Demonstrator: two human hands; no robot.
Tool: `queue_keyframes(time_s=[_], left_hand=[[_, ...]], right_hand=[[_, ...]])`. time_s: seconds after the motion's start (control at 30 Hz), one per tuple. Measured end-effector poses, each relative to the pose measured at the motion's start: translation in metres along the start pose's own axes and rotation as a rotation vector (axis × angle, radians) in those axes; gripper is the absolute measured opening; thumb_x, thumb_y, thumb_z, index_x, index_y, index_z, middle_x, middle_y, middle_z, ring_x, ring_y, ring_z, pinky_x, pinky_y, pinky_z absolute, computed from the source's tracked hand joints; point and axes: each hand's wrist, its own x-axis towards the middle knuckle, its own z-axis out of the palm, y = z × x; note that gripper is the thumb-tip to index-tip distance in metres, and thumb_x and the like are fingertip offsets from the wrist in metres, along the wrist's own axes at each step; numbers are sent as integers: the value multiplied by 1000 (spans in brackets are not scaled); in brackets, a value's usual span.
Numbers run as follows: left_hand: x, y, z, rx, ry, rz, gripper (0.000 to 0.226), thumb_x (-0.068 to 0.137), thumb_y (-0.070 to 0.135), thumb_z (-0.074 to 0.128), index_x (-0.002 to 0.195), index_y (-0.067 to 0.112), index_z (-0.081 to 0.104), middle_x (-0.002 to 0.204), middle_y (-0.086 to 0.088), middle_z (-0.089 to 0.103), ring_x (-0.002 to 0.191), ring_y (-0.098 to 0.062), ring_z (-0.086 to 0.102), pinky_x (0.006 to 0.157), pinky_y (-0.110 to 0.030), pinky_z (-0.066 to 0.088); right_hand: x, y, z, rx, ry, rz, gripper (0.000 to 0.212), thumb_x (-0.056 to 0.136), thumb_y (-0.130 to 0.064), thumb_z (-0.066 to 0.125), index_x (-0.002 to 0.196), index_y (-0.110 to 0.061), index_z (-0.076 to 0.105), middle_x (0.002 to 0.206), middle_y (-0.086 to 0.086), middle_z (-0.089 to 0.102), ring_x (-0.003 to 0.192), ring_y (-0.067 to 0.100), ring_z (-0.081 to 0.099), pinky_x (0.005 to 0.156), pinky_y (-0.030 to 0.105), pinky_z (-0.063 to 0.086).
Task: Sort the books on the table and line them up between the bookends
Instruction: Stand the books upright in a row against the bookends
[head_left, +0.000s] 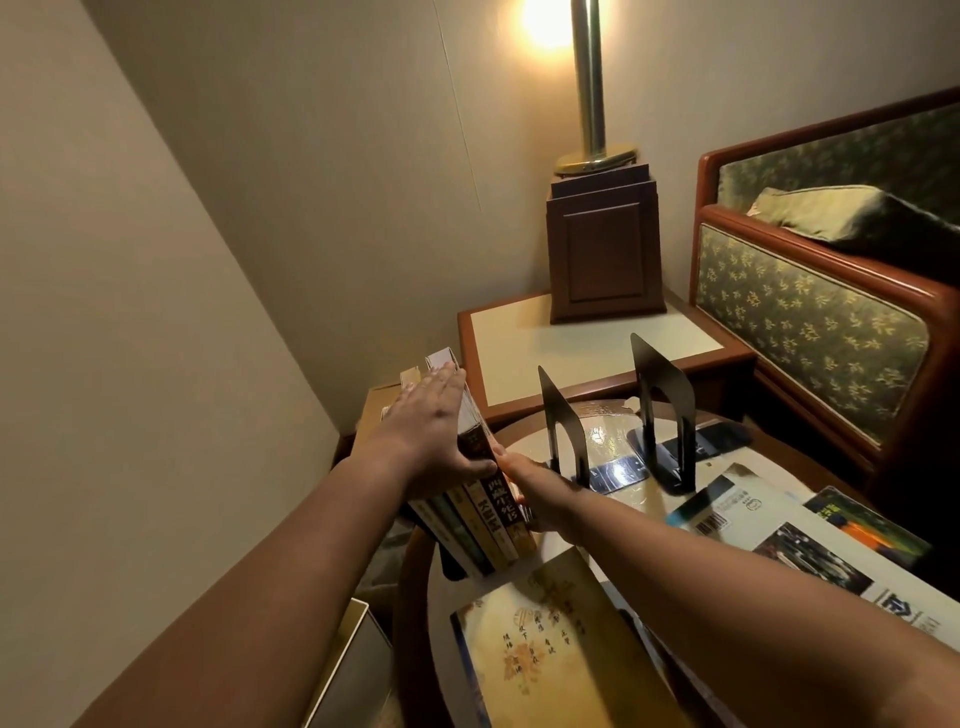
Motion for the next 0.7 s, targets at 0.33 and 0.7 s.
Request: queue_keyframes(time_s=[0.33, 0.7], left_hand=[[-5, 7, -9, -89, -6, -49, 107, 71, 63, 74, 155, 30, 16, 166, -2, 3, 152, -24, 2, 122, -46, 10], [2, 5, -3, -110, 15, -82, 107, 68, 62, 77, 153, 28, 23, 165, -4, 9, 152, -26, 6, 121, -48, 12]], right_hand=[[-68, 21, -48, -518, 292, -248, 32, 103, -34, 45, 106, -9, 66, 100, 11, 69, 94, 23, 67, 85, 43, 57], [-188, 62, -81, -1496, 332, 48, 89, 77, -78, 53, 145, -24, 36, 150, 3, 38, 134, 23, 37, 108, 42, 39]])
